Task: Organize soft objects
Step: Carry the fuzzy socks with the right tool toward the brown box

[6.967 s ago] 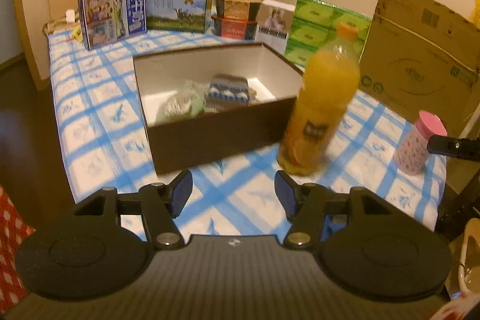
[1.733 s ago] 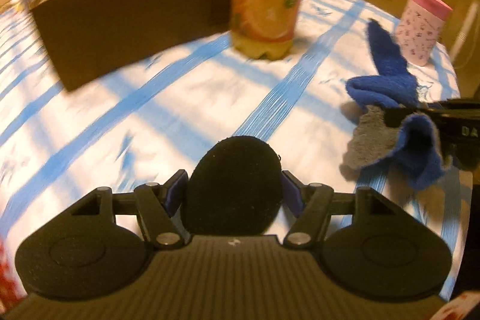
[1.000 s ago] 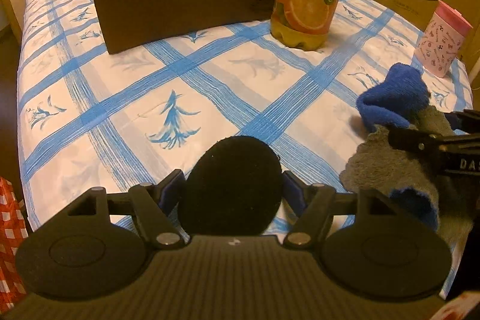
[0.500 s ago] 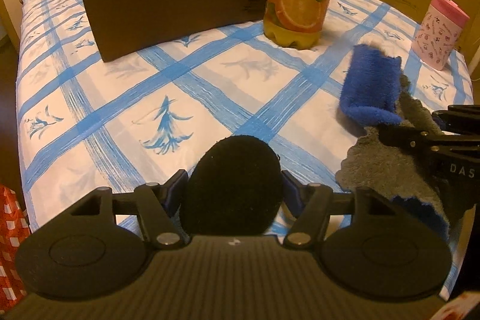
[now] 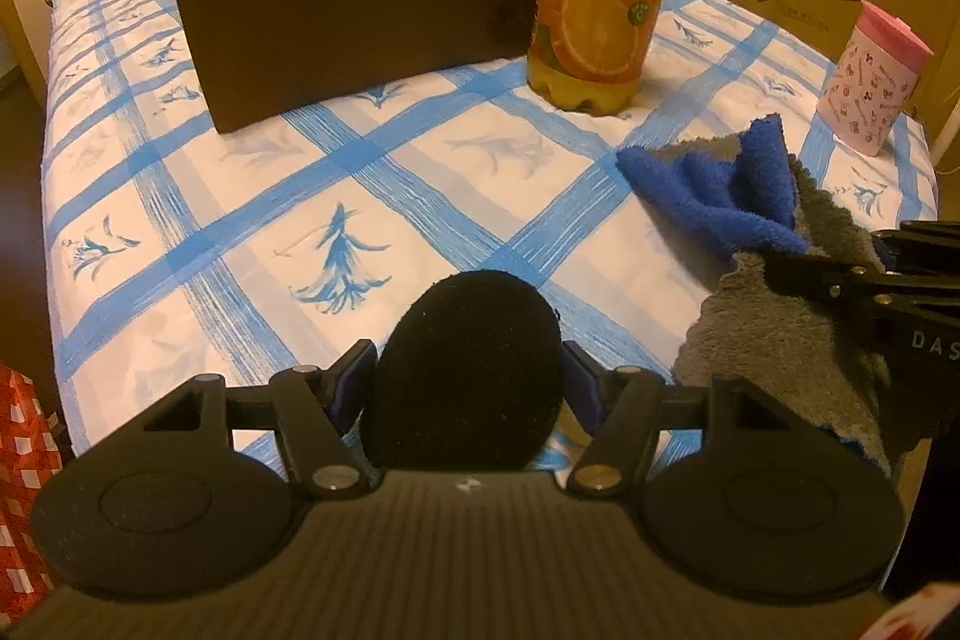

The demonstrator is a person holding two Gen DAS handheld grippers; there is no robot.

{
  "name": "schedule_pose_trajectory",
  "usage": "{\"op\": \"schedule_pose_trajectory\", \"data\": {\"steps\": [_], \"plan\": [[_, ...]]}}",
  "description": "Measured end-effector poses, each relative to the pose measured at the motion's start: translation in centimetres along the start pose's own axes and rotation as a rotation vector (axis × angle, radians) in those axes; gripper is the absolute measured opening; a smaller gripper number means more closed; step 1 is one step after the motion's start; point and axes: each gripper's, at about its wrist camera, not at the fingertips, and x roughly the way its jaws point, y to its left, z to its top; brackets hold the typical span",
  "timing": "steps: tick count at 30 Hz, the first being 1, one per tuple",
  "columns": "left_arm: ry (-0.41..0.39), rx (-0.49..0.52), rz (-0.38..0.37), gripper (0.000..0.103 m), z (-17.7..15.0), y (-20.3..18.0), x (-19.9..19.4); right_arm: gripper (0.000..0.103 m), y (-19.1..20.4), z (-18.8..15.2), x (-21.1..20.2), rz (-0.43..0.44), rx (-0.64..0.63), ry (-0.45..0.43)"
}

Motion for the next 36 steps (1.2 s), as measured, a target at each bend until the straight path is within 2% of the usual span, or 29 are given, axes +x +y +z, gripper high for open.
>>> {"op": "schedule_pose_trajectory", "data": {"steps": [13, 20, 32, 36], "plan": [[-0.048, -0.026, 0.011, 0.063, 0.4, 0.5, -2.6, 0.024, 0.8, 1.1, -2.7, 0.011, -0.005, -0.058], [-0.071, -0.031, 0.030, 0.063, 1.3, 1.4, -3.6, 0.024, -1.3, 2.3, -3.9, -0.005, 0.015, -0.081], [-0.156, -0.008, 0.109, 0.063, 6.0, 5.1, -5.3, 0.024, -6.6, 8.1, -5.4, -0.044, -0.038, -0.169], [-0.184, 0.001, 0.112, 0.063, 7.8, 6.0, -5.9, 0.024, -7.9, 10.4, -5.5, -0.037, -0.052, -0.197]]}}
